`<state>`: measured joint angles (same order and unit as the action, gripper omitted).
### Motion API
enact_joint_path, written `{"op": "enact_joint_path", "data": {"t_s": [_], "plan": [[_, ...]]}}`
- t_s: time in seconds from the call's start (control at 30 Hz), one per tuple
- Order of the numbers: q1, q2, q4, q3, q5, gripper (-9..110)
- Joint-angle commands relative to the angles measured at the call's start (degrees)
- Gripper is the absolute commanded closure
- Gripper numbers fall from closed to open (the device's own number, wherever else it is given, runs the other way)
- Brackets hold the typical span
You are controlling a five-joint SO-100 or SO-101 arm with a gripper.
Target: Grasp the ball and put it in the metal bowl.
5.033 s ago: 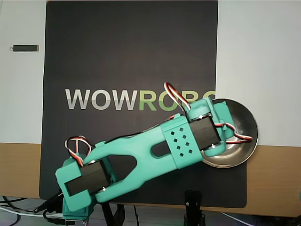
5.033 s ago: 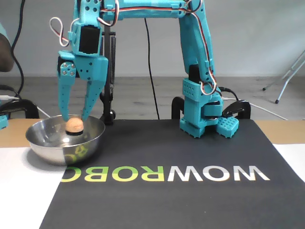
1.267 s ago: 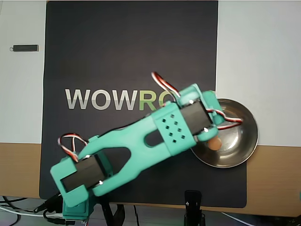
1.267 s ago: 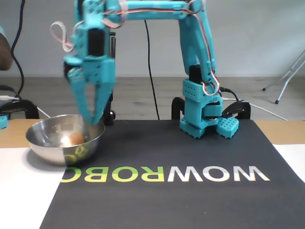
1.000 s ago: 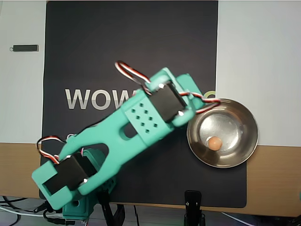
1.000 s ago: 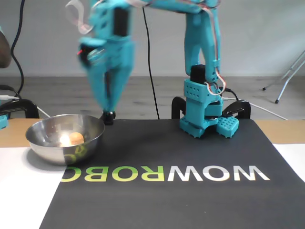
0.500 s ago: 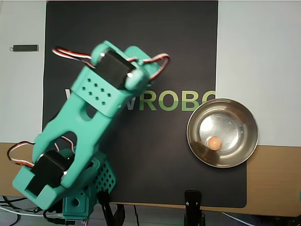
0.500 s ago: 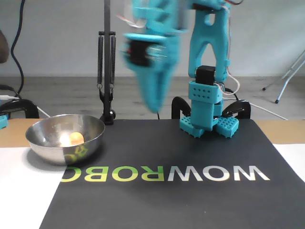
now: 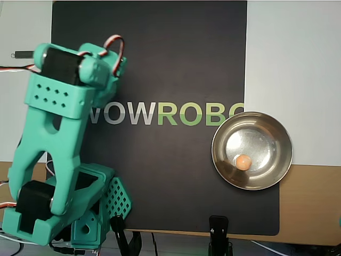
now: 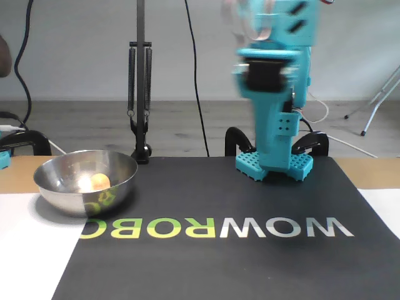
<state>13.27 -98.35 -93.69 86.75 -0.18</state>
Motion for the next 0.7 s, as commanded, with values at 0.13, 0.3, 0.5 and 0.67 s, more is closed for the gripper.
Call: {"op": "enact_joint_path", "data": {"t_s": [0.13,0.3,0.5,0.67], "plan": [[-5.45,-2.55,0.53,0.09,0.35,102],[-7.21,-2.55,5.27,0.44,0.35,102],[-9.05,-6.24,14.59,10.37,0.35,102],[-11.07,-15.47,24.61,23.99,0.35,102]]}}
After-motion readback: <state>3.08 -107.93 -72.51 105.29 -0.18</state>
